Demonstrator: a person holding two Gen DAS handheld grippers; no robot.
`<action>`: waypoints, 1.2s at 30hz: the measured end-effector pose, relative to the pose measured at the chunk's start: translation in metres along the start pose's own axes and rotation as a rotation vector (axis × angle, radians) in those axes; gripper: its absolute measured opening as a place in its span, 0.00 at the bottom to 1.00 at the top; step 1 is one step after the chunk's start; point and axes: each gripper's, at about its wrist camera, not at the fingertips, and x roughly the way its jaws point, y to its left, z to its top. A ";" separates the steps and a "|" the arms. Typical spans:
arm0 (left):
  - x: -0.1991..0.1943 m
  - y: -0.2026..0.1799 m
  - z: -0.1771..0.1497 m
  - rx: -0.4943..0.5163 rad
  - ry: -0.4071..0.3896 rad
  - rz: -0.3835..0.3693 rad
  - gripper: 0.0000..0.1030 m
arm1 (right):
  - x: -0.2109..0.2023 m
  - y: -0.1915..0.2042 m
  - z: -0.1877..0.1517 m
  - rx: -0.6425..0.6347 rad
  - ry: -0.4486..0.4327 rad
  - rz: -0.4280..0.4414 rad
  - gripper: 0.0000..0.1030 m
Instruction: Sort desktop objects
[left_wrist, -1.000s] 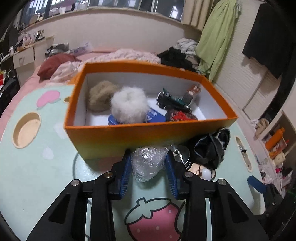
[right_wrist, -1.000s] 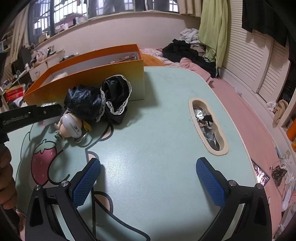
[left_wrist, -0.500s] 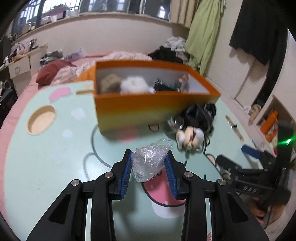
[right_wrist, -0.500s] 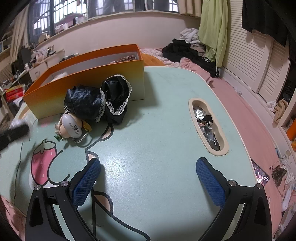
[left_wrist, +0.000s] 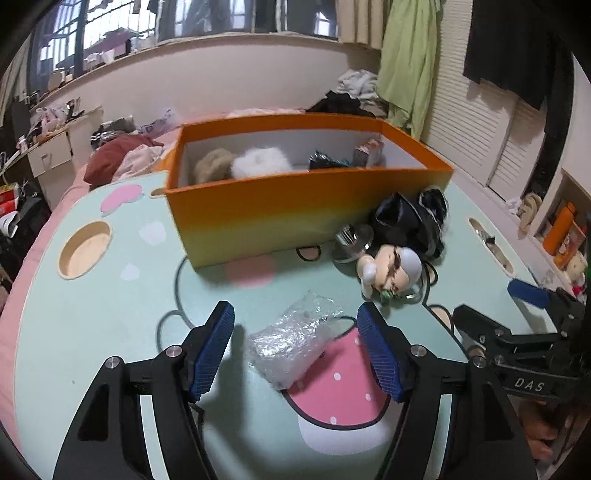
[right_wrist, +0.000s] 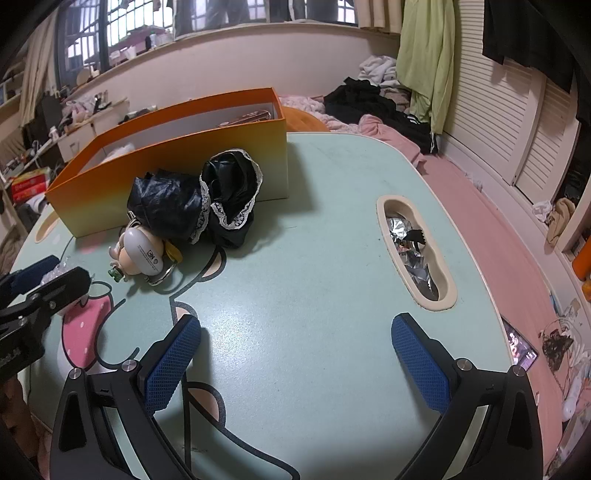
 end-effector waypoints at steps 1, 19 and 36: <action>0.002 -0.002 -0.001 0.010 0.009 0.007 0.63 | 0.000 0.000 0.000 0.000 0.000 0.001 1.00; -0.010 -0.006 -0.001 0.038 -0.044 -0.009 0.32 | 0.049 0.003 0.101 0.214 0.148 0.412 0.54; -0.021 0.003 0.126 -0.030 -0.228 -0.002 0.54 | -0.015 0.020 0.173 0.145 -0.201 0.357 0.33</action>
